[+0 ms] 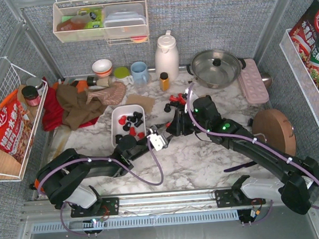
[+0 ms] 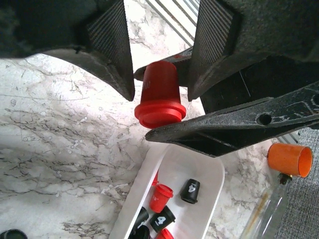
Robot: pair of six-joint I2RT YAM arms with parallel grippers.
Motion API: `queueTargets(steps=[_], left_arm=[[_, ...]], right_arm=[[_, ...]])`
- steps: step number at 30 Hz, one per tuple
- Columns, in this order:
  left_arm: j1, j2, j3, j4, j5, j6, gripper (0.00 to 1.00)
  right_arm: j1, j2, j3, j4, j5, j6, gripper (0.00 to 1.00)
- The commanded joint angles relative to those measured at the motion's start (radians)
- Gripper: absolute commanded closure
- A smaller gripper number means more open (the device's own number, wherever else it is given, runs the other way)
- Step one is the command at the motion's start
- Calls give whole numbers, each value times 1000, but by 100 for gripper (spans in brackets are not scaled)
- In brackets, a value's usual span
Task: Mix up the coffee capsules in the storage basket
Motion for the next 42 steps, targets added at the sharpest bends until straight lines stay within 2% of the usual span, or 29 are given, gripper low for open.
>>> queueTargets(steps=[1, 5, 10, 14, 18, 23, 28, 31, 38, 42], left_arm=[[-1, -3, -13, 47, -58, -10, 44], [-1, -7, -39, 67, -102, -42, 47], [11, -10, -87, 124, -279, -111, 49], [53, -43, -75, 11, -373, -227, 49], [120, -80, -65, -103, -458, -356, 48], [249, -110, 14, -396, -580, -576, 48], [344, -77, 112, -670, -589, -714, 46], [373, -36, 166, -761, -568, -744, 45], [423, 63, 247, -830, -519, -768, 40], [441, 100, 277, -855, -525, -791, 27]], right_arm=[[2, -16, 21, -29, 55, -18, 48], [1, -28, 46, -80, 116, -45, 42], [-1, -36, 61, -121, 244, -100, 41], [-17, -6, 78, -151, 342, -169, 40], [-69, 67, 85, -141, 369, -221, 38], [-154, 227, 137, -99, 387, -264, 36], [-228, 415, 217, -101, 384, -295, 33], [-257, 512, 261, -99, 378, -301, 31], [-276, 642, 338, -113, 421, -333, 25], [-284, 687, 360, -119, 412, -327, 25]])
